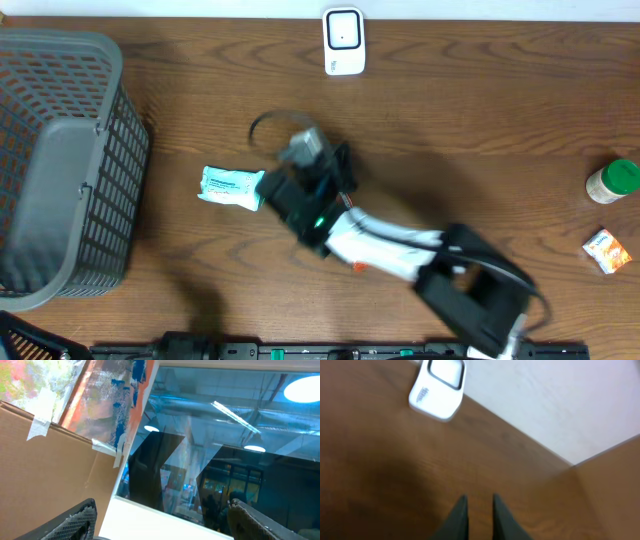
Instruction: Scan the item barcode
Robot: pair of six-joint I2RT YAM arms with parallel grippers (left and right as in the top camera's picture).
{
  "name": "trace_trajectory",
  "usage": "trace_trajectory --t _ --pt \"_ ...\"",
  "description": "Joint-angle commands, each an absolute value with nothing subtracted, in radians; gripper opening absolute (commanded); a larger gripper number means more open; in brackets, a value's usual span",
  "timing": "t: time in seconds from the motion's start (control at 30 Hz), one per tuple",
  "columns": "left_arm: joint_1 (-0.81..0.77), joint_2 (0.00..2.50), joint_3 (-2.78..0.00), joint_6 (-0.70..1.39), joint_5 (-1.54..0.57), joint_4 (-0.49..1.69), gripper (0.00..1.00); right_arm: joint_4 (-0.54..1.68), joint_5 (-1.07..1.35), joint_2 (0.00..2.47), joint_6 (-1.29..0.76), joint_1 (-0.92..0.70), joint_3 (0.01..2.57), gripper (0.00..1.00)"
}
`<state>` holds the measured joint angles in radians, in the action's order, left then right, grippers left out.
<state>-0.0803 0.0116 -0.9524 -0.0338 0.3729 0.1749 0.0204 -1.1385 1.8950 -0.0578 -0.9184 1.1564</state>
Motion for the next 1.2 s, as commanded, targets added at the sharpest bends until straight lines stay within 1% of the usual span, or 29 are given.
trace_trajectory --t 0.0,0.07,0.1,0.13,0.17,0.2,0.23,0.27,0.3,0.33,0.37,0.5,0.73,0.9,1.17 --pt "-0.077 0.003 -0.953 -0.051 0.380 0.171 0.84 0.105 -0.845 1.768 -0.173 -0.831 1.217 0.17" --pt "-0.077 0.003 -0.953 -0.051 0.380 0.171 0.84 0.227 -0.606 1.703 -0.261 -0.762 1.248 0.31" --pt "-0.077 0.003 -0.953 -0.051 0.380 0.171 0.84 0.277 -0.475 1.676 -0.290 -0.727 1.259 0.46" --pt "-0.077 0.003 -0.953 -0.051 0.379 0.171 0.84 0.327 -0.306 1.645 -0.303 -0.685 1.265 0.69" --pt "-0.077 0.003 -0.953 -0.051 0.380 0.171 0.84 0.361 -0.165 1.622 -0.301 -0.649 1.265 0.99" --pt "-0.077 0.003 -0.953 -0.051 0.380 0.171 0.84 0.403 -0.035 1.599 -0.298 -0.612 1.265 0.99" --pt "-0.077 0.003 -0.953 -0.051 0.380 0.170 0.84 0.442 0.046 1.584 -0.298 -0.583 1.265 0.99" --pt "-0.077 0.003 -0.953 -0.051 0.379 0.171 0.84 0.478 0.089 1.574 -0.292 -0.558 1.264 0.83" --pt "-0.077 0.003 -0.953 -0.051 0.379 0.170 0.84 0.516 0.099 1.571 -0.287 -0.534 1.261 0.35" --pt "-0.077 0.003 -0.953 -0.051 0.379 0.170 0.84 0.542 0.094 1.571 -0.287 -0.521 1.258 0.10" --pt "-0.077 0.003 -0.953 -0.051 0.379 0.170 0.84 0.565 0.091 1.577 -0.296 -0.508 1.249 0.01" --pt "-0.077 0.003 -0.953 -0.050 0.379 0.170 0.84 0.588 0.101 1.618 -0.374 -0.503 1.170 0.01" --pt "-0.077 0.003 -0.953 -0.050 0.379 0.170 0.84 0.530 0.121 1.660 -0.463 -0.547 1.065 0.01" --pt "-0.077 0.003 -0.953 -0.050 0.379 0.170 0.84 0.455 0.163 1.665 -0.474 -0.586 1.011 0.01" --pt "-0.077 0.003 -0.953 -0.050 0.379 0.170 0.84 0.364 0.140 1.694 -0.516 -0.637 0.976 0.01"
